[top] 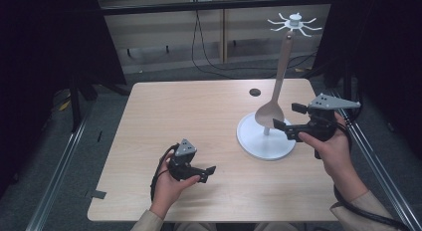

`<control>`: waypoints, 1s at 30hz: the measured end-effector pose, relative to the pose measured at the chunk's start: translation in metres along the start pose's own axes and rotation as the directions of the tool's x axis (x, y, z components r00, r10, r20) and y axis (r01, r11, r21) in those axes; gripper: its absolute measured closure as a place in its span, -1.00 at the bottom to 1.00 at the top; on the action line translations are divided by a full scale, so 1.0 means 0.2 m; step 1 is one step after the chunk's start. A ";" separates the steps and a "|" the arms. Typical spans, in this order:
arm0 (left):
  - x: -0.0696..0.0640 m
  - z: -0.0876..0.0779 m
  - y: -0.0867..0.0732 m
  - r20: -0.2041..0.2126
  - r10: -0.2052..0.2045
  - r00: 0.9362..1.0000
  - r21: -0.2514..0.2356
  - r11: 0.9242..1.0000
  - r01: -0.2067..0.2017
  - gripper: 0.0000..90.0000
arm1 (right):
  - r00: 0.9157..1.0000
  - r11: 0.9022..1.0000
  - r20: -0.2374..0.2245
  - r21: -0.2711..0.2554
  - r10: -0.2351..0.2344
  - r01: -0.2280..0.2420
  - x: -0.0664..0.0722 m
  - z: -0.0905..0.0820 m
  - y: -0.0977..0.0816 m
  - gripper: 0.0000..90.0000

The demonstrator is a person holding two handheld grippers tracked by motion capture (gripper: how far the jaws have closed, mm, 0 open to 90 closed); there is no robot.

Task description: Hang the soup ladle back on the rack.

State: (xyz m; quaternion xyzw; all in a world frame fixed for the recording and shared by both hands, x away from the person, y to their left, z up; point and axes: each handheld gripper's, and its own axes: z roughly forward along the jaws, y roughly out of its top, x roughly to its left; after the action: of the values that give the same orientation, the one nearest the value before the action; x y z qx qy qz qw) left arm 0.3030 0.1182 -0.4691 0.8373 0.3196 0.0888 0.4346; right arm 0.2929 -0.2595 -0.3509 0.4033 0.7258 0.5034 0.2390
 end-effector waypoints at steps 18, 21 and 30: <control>0.00 0.00 0.00 -0.003 0.003 1.000 0.001 1.000 -0.003 -0.89 | 0.998 0.997 -0.010 0.032 0.066 -0.066 -0.02 -0.02 -0.30 -0.72; 0.00 0.00 0.00 -0.003 0.004 1.000 0.002 1.000 -0.004 -0.89 | 0.997 0.996 -0.008 0.048 0.070 -0.070 -0.02 -0.01 -0.34 -0.72; 0.00 0.00 0.00 -0.008 0.006 1.000 0.012 1.000 -0.006 -0.89 | 0.998 0.995 0.015 0.078 0.056 -0.057 0.00 0.00 -0.50 -0.72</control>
State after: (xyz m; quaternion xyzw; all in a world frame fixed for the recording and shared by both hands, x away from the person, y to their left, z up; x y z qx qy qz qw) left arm 0.3026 0.1176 -0.4701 0.8406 0.3191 0.0915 0.4281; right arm 0.2588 -0.2755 -0.4436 0.4358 0.7320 0.4783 0.2133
